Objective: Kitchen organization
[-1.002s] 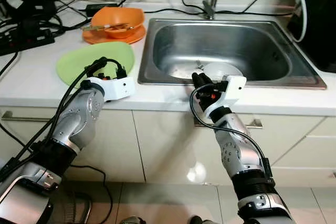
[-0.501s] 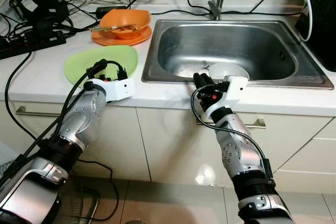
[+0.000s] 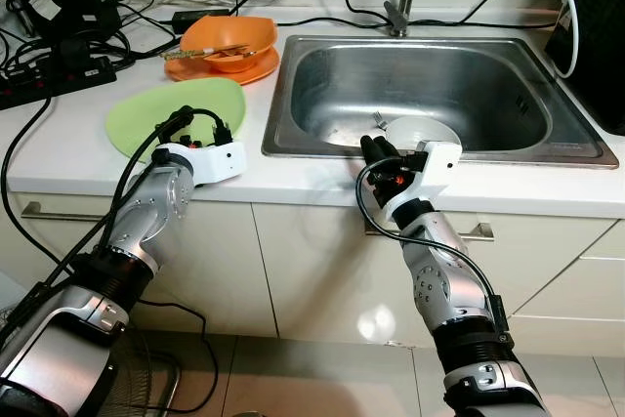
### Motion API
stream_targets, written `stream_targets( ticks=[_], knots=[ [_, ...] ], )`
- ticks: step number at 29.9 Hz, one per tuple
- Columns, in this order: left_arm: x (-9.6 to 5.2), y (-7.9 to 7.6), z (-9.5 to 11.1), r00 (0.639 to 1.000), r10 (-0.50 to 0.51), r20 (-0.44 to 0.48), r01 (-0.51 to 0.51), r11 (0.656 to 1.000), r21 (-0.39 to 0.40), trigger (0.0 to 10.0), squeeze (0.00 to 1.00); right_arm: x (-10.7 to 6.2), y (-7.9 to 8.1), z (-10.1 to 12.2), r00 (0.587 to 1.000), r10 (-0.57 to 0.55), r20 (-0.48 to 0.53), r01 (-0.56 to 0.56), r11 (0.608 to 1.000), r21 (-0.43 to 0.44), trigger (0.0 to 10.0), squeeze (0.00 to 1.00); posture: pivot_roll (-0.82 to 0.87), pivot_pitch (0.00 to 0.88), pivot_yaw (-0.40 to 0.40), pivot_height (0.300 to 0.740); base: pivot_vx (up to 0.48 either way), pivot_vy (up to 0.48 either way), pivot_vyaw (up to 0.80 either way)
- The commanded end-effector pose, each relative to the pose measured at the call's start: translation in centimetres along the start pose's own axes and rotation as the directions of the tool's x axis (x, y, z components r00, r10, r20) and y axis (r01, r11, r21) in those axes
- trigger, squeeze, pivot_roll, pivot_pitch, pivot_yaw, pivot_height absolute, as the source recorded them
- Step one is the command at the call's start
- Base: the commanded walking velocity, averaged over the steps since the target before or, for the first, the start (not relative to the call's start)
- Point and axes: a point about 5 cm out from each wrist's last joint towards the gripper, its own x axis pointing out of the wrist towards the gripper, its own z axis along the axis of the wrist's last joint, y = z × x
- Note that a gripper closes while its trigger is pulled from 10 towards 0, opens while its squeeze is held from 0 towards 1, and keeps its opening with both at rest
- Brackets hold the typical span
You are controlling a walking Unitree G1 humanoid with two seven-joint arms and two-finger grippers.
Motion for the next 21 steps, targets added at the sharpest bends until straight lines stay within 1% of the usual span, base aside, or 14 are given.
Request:
stream_targets(
  ticks=[1,3,8,9,10,11,21],
  knots=[
    [-0.28,-4.59,-1.91,0.982,-0.172,-0.080,0.174,0.985,0.016,10.0,0.00,0.20,0.15,0.20,1.000,0.005,0.003,-0.005,1.000,-0.008,10.0,0.00,0.11,0.065,0.004,0.740,0.000,0.000,0.00],
    [-0.15,-4.58,-2.31,0.981,-0.166,-0.101,0.169,0.985,0.026,10.0,0.00,0.23,0.23,0.15,1.000,0.008,0.002,-0.008,1.000,-0.007,10.0,0.00,0.11,0.063,0.003,0.740,0.000,0.000,0.00],
    [0.00,-4.65,-2.72,0.979,-0.168,-0.119,0.173,0.984,0.035,10.0,0.00,0.25,0.26,0.17,1.000,0.010,0.003,-0.010,1.000,-0.006,10.0,0.00,0.11,0.061,0.004,0.740,0.000,0.000,0.00],
    [0.03,-4.76,-2.78,0.977,-0.177,-0.121,0.182,0.983,0.035,8.6,0.00,0.24,0.25,0.19,1.000,0.010,0.003,-0.010,1.000,-0.007,10.0,0.00,0.11,0.062,0.004,0.740,0.000,0.000,0.00],
    [0.03,-4.88,-2.81,0.975,-0.184,-0.122,0.189,0.981,0.034,3.5,0.00,0.23,0.23,0.19,1.000,0.009,0.004,-0.009,1.000,-0.008,10.0,0.00,0.10,0.062,0.006,0.740,0.000,0.000,0.00],
    [0.01,-4.99,-2.80,0.974,-0.192,-0.122,0.197,0.980,0.037,0.0,0.00,0.21,0.20,0.21,1.000,0.008,0.004,-0.008,1.000,-0.008,10.0,0.00,0.10,0.062,0.007,0.740,0.000,0.000,0.00],
    [0.05,-5.30,-2.59,0.971,-0.210,-0.116,0.215,0.976,0.033,0.0,0.00,0.20,0.14,0.16,1.000,0.004,0.004,-0.004,1.000,-0.007,10.0,0.00,0.11,0.063,0.007,0.740,0.000,0.000,0.00]
  ],
)
